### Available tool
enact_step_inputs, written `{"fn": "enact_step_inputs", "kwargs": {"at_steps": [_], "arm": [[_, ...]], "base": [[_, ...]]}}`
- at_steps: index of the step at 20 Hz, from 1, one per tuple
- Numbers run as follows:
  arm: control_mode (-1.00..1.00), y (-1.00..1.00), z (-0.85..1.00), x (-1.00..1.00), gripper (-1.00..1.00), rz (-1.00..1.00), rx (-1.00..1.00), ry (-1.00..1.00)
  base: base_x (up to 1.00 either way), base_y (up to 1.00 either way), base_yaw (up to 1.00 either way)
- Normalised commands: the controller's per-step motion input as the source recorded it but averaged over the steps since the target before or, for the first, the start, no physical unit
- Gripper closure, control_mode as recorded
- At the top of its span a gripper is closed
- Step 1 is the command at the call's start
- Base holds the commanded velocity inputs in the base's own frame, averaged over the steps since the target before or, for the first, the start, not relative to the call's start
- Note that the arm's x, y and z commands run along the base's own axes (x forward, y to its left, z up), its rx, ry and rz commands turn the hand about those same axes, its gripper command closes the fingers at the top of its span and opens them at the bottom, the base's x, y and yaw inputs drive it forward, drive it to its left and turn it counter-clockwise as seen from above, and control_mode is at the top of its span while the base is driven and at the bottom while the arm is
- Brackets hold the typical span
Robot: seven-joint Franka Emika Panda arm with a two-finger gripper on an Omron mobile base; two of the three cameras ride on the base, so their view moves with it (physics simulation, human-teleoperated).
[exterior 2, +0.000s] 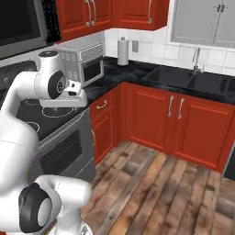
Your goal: Navigate to the stand mixer.
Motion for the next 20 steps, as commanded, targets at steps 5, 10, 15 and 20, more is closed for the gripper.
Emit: {"fn": "enact_step_inputs", "kwargs": {"at_steps": [5,10,15,20], "arm": [[1.0,0.0,0.0,0.0,-1.0,0.0,0.0,0.0],[1.0,0.0,0.0,0.0,-1.0,0.0,0.0,0.0],[1.0,0.0,0.0,0.0,-1.0,0.0,0.0,0.0],[1.0,0.0,0.0,0.0,-1.0,0.0,0.0,0.0]], "base": [[0.19,-0.05,-0.93],[0.13,-0.15,-0.91],[0.26,-0.14,-0.88],[0.21,-0.19,-0.84]]}}
